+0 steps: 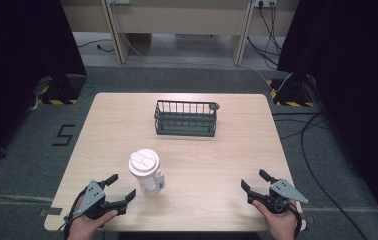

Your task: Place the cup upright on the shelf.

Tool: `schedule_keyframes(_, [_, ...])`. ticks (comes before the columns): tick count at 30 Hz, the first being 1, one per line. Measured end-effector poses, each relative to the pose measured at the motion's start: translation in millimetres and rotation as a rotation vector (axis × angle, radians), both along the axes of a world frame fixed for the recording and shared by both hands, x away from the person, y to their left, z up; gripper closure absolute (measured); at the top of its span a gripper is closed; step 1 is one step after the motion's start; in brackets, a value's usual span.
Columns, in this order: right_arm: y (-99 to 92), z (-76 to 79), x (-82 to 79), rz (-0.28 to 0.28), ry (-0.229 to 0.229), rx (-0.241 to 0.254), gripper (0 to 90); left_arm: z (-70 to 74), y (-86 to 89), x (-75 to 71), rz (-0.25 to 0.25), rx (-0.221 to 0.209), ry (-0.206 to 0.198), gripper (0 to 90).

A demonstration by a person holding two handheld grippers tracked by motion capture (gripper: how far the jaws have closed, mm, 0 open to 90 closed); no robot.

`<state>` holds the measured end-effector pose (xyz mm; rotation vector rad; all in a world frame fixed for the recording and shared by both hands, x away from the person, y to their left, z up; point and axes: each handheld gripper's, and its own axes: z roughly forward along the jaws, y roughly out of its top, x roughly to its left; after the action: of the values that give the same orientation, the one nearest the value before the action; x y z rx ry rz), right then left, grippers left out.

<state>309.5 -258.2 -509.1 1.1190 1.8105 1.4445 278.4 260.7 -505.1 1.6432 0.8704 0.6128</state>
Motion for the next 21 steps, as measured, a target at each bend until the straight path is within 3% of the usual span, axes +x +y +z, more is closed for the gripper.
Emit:
schedule_keyframes(7, [-7.0, -1.2, -0.6, -0.035, -0.008, 0.023, 18.2, 5.1, -12.1, 4.1, -0.028, -0.001, -0.016, 14.2])
schedule_keyframes(12, [-9.3, -4.8, 1.6, -0.046, 0.01, 0.038, 17.9, 3.4, -18.7, 8.2, -0.038, 0.008, -0.017, 14.1])
schedule_keyframes(21, [-8.7, -4.7, 2.6, -0.046, 0.005, 0.026, 17.7, -1.3, -26.0, 14.9, -0.048, 0.025, -0.018, 14.0])
